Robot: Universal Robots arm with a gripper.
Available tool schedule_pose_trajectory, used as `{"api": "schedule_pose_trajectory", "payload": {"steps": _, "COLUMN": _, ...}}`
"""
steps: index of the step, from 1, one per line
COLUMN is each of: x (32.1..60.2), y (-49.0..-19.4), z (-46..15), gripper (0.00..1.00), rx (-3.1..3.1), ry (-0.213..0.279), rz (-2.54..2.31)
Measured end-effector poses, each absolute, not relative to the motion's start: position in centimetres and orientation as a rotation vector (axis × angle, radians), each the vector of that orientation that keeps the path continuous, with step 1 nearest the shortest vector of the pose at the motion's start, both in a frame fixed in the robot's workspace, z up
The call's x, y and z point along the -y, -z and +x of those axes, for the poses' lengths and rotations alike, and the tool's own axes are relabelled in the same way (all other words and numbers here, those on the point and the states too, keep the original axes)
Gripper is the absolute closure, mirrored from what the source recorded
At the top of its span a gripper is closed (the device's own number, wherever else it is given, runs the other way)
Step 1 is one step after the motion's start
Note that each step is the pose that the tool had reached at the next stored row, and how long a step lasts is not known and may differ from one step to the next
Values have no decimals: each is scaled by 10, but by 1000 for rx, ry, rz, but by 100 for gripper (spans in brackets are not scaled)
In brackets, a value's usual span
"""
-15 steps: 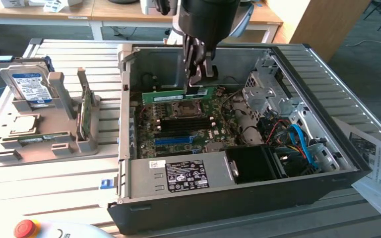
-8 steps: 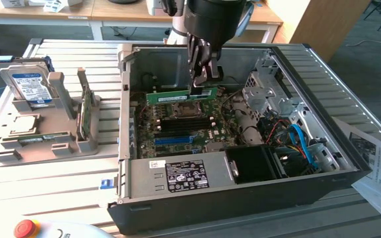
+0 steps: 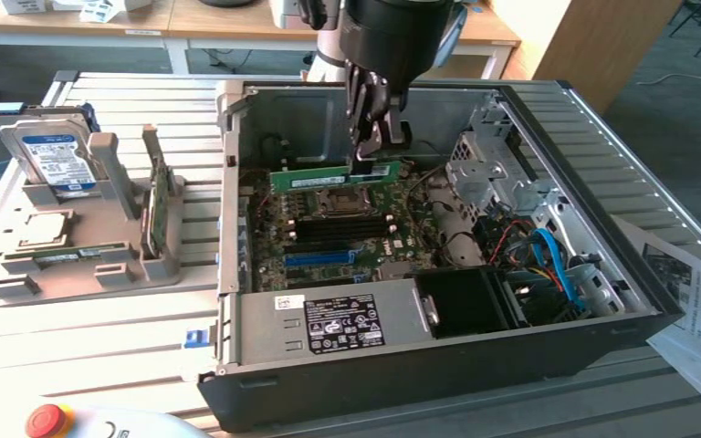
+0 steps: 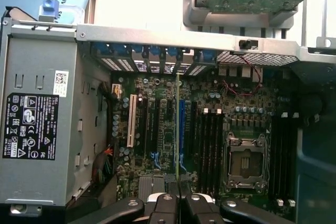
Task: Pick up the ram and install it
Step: 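Pick up the ram and move it above insertion slot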
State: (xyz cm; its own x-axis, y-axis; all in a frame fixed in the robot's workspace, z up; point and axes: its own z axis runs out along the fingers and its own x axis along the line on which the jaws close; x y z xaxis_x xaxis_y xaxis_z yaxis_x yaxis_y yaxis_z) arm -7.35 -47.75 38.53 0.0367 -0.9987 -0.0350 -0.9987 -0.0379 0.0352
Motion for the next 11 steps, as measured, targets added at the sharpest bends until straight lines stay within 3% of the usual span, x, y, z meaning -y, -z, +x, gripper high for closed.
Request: {"api": "schedule_pose_trajectory", "payload": {"steps": 11, "x": 477, "y": -385, "z": -70, "gripper": 88, "rx": 2201, "ry": 78, "rz": 2240}}
